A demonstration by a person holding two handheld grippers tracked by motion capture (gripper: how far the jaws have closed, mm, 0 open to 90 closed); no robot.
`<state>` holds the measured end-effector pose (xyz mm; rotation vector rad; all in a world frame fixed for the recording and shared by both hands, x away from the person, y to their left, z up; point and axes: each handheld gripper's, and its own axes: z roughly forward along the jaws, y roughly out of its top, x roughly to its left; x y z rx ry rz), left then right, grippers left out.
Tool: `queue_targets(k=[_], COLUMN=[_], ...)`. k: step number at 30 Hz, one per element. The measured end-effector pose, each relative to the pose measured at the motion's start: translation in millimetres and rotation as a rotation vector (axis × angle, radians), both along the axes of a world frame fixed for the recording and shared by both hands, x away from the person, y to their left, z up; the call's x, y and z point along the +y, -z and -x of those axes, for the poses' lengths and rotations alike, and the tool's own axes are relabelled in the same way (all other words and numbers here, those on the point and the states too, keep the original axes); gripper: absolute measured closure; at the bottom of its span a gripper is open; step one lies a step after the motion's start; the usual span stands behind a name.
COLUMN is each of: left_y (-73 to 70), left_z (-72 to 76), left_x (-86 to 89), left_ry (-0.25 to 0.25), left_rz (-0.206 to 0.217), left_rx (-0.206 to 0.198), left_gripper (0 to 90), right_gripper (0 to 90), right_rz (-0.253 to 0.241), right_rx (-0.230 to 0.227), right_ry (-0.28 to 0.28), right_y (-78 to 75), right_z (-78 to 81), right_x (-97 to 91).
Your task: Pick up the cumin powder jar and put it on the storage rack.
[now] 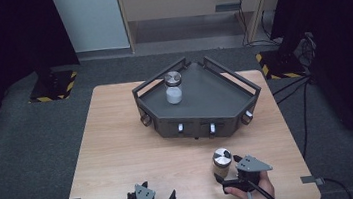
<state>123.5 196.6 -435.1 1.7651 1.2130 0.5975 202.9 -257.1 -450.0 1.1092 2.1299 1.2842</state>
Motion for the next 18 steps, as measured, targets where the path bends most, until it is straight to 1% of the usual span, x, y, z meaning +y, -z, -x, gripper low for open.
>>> queue_targets(k=[6, 10, 12, 18], left_y=[0.0, 0.2, 0.2, 0.4], left_z=[0.3, -0.2, -0.3, -0.9], left_x=[-0.8, 0.0, 0.4, 0.7], left_ry=[0.004, 0.003, 0.001, 0.003], left_rz=[0.003, 0.004, 0.004, 0.002], left_rx=[-0.001, 0.001, 0.001, 0.003], left_gripper=[4.0, 4.0, 4.0, 4.0], right_gripper=[10.1, 13.6, 16.7, 28.5], right_rz=[0.014, 0.014, 0.015, 0.018], right_rx=[-0.001, -0.008, -0.01, -0.035], right_ry=[-0.01, -0.012, -0.014, -0.024], right_y=[7.9, 13.6, 16.5, 25.0], right_z=[-7.9, -10.9, -11.9, -12.0], right_x=[5.6, 6.9, 7.2, 6.0])
